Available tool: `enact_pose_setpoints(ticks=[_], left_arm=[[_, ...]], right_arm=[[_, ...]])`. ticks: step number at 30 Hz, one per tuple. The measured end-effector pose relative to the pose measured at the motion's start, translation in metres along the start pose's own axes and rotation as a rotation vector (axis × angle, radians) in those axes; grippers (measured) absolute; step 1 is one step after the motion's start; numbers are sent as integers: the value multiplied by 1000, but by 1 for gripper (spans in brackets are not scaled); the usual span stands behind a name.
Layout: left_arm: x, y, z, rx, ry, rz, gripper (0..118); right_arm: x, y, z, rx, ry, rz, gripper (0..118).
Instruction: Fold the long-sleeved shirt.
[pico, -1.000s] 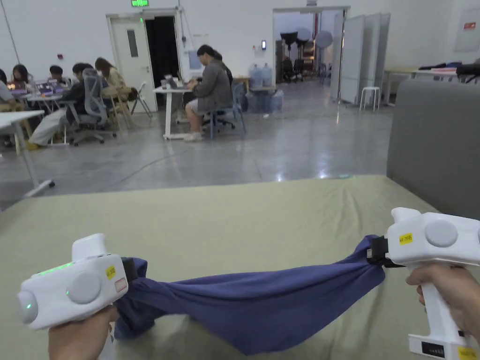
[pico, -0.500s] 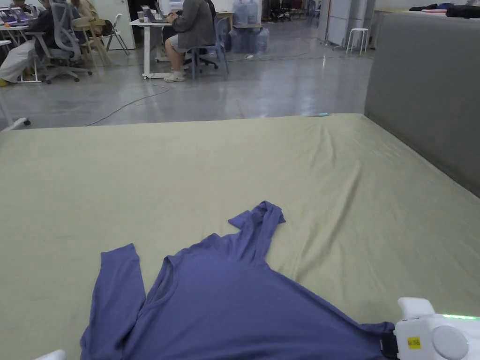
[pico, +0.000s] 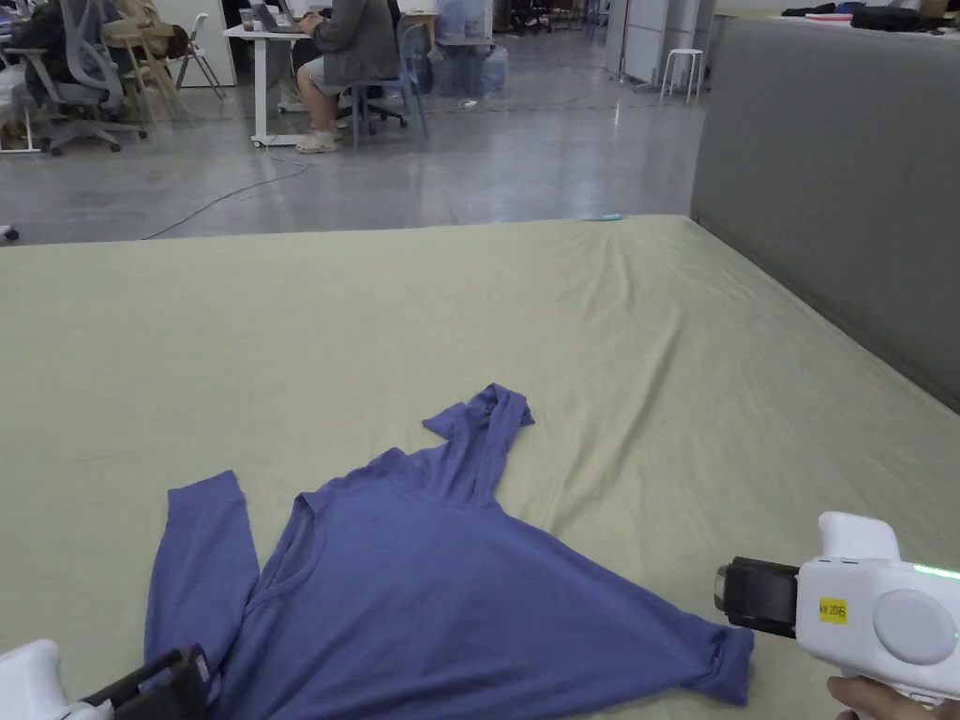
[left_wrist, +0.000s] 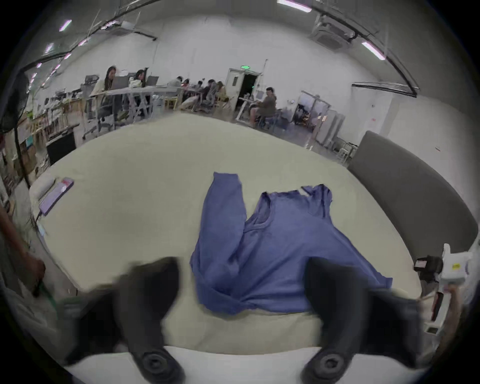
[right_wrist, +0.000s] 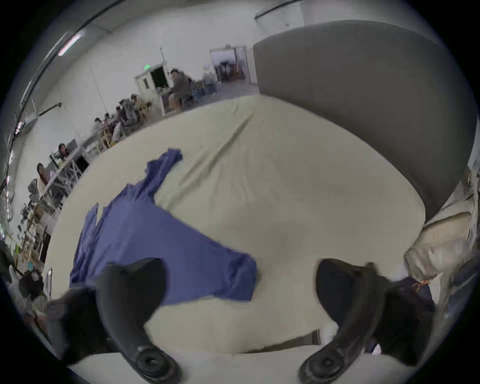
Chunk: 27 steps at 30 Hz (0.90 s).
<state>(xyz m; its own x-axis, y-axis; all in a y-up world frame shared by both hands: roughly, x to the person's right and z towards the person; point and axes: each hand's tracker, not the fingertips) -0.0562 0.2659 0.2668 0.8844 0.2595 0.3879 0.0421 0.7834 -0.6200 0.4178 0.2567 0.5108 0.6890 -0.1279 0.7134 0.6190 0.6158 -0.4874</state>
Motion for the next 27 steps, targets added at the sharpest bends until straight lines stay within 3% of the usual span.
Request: enact_pose_setpoints(ticks=[1, 3, 4, 5, 12, 15, 16, 20, 24, 26, 27], left_arm=[[5, 1, 0, 18, -1, -40, 0], [16, -2, -6, 12, 70, -124, 0], [19, -3, -8, 9, 51, -147, 0], [20, -2, -10, -27, 9, -149, 0], [42, 7, -28, -39, 4, -151, 0], [54, 25, -52, -55, 8, -173, 0], [59, 30, -61, -61, 5, -189, 0], [77, 59, -101, -83, -29, -208, 0], [101, 89, -149, -120, -57, -288, 0], [110, 105, -180, -172, -84, -298, 0], [115, 111, -195, -206, -101, -294, 0]], right_arm=[[0, -3, 1, -7, 24, 18, 0], [-7, -13, -7, -46, -19, 13, 0], [-7, -13, -7, -49, -64, 64, 0], [-6, -16, -6, -71, -46, 115, 0], [-27, -1, -17, -60, -109, 126, 0], [-20, 5, -37, -126, -110, 91, 82], [-17, 5, -46, -147, -75, 72, 91], [-17, 4, -72, -188, -81, 37, 88], [-16, 6, -99, -208, -115, -3, 52], [-15, 7, -115, -247, -111, -35, 50], [-14, 7, -122, -289, -122, -33, 43]])
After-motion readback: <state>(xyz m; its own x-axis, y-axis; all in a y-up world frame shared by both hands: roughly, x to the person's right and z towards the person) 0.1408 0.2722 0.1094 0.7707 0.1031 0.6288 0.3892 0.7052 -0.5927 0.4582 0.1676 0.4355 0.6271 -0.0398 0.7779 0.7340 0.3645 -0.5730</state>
